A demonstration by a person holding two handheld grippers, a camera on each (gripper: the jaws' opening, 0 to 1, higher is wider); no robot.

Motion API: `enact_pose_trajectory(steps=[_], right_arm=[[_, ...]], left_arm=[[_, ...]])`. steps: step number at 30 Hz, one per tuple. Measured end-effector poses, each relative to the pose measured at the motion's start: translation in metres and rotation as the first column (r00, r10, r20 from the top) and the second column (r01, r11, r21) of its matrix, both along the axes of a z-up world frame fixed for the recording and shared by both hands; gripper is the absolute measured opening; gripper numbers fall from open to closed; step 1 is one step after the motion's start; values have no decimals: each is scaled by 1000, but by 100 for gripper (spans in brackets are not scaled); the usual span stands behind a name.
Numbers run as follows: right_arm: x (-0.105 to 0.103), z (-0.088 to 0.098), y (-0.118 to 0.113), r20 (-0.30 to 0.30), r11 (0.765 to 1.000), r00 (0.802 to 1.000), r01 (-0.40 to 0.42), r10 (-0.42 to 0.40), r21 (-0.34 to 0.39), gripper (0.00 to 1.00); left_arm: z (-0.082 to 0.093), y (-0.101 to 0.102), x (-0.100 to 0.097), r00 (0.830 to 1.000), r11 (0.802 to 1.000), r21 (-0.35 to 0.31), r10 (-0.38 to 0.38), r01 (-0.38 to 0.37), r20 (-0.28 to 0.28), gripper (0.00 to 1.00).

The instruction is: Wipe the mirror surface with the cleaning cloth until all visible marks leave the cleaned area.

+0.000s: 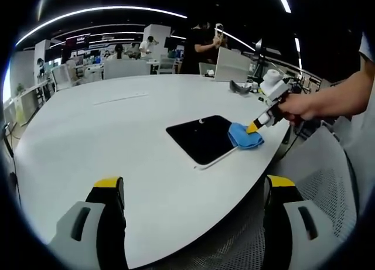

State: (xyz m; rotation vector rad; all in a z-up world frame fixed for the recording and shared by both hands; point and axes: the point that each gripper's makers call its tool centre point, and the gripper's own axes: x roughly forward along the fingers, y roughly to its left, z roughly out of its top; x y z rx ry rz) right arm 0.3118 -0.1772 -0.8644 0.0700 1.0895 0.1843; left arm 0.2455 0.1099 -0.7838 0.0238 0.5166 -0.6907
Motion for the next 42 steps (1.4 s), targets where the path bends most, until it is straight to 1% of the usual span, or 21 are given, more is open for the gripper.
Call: enact_pose_trajectory(steps=[7, 11, 16, 24, 30, 33, 42], right_arm=[[14, 0, -2, 3, 1000, 1000, 15, -15, -16, 0], [24, 0, -3, 10, 1000, 1000, 10, -10, -26, 0], [42, 0, -6, 15, 999, 1000, 11, -11, -33, 0], [61, 0, -10, 22, 999, 1000, 15, -14, -39, 0], [71, -1, -12, 27, 999, 1000, 13, -12, -45, 0], [73, -1, -12, 29, 999, 1000, 8, -7, -48, 0], [92, -1, -14, 31, 998, 999, -12, 13, -55, 0]], left_arm=[[0, -1, -1, 1000, 1000, -5, -4, 4, 1, 99], [0, 0, 0, 1000, 1000, -4, -3, 3, 2, 99], [0, 0, 0, 1000, 1000, -6, -2, 2, -2, 99], [0, -1, -1, 1000, 1000, -7, 1, -1, -3, 99], [-2, -2, -2, 1000, 1000, -5, -2, 2, -2, 99], [-1, -3, -2, 1000, 1000, -4, -1, 1, -2, 99], [-2, -3, -2, 1000, 1000, -1, 3, -3, -4, 99]])
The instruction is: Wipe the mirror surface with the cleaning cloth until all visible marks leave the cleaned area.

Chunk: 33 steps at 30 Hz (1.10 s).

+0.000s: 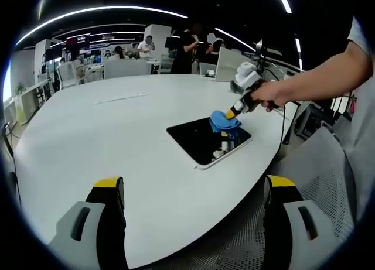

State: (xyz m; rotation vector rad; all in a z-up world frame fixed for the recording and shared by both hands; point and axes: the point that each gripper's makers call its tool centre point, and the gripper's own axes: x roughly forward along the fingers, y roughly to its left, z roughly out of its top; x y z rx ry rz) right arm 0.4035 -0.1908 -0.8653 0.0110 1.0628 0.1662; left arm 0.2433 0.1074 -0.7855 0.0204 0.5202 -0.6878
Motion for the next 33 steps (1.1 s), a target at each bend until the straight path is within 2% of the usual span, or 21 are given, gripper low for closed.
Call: enact_pose_trajectory(steps=[15, 33], right_arm=[[28, -1, 0, 12, 1000, 1000, -16, 16, -7, 0], [46, -1, 4, 43, 1000, 999, -4, 3, 24, 0]], left_arm=[[-1, 1, 1, 1000, 1000, 9, 1, -1, -4, 99], [-3, 3, 7, 1000, 1000, 21, -1, 1, -11, 99]])
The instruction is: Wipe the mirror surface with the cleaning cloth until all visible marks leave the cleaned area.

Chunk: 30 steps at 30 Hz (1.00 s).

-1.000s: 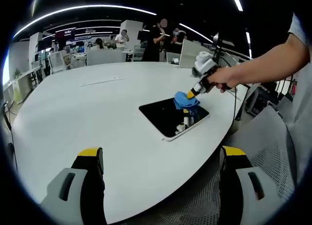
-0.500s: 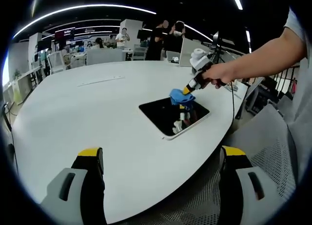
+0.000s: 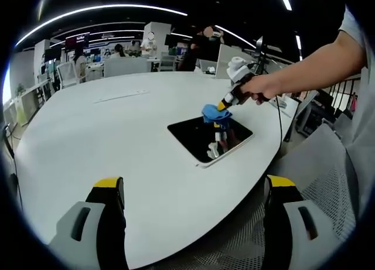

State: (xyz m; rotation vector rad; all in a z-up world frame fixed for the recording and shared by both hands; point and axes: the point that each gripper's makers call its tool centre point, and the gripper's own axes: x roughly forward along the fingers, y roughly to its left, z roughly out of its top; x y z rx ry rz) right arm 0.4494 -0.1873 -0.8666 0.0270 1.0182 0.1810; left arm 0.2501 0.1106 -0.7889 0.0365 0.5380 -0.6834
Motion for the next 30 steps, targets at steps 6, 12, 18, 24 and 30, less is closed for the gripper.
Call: enact_pose_trajectory(steps=[6, 12, 18, 24, 30], right_arm=[[2, 16, -1, 26, 1000, 1000, -6, 5, 25, 0], [1, 57, -20, 97, 997, 995, 15, -22, 71, 0], [-17, 88, -50, 133, 992, 989, 50, -65, 116, 0], [-50, 62, -81, 47, 979, 989, 130, -139, 156, 0], [-74, 29, -99, -17, 975, 987, 162, -161, 154, 0]], left_arm=[[1, 1, 5, 1000, 1000, -3, 5, -5, 4, 99], [1, 1, 6, 1000, 1000, -6, 5, -5, 9, 99], [1, 0, 4, 1000, 1000, -2, 4, -4, 9, 99], [1, -2, 0, 1000, 1000, 8, -4, 4, 3, 99], [1, -1, 0, 1000, 1000, 3, 3, -3, 1, 99]])
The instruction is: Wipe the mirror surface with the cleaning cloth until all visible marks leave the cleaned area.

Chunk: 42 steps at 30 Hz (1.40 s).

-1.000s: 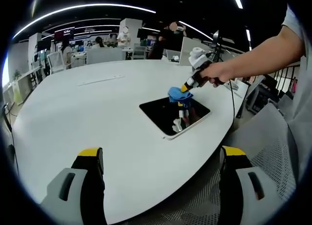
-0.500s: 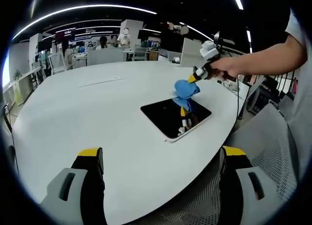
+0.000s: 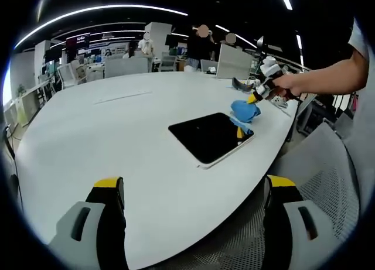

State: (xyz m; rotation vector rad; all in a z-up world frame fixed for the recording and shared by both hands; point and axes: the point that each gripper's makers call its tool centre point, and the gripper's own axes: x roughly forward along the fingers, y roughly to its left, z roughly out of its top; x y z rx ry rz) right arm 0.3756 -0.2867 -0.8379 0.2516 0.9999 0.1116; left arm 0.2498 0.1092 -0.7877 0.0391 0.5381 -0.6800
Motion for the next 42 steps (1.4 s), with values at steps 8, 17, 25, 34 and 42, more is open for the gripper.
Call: enact_pose_trajectory(steps=[8, 17, 25, 34, 42], right_arm=[[-20, -29, -22, -28, 993, 997, -74, 72, -91, 0], [-19, -29, -19, -44, 947, 967, -254, 250, -198, 0], [-4, 19, -3, 173, 912, 905, -352, 388, -209, 46], [-39, 45, 2, 307, 869, 814, -446, 494, -215, 82], [-73, 54, 1, 363, 868, 789, -445, 496, -221, 93]], left_arm=[[1, 2, -1, 1000, 1000, 25, 9, -10, 7, 99], [11, 10, 9, 992, 992, -65, 108, -112, -67, 99], [37, -1, 15, 991, 986, -105, 130, -133, -38, 99], [21, -7, 4, 991, 990, -75, 115, -120, -64, 99], [20, 3, -1, 991, 989, -66, 133, -134, -20, 99]])
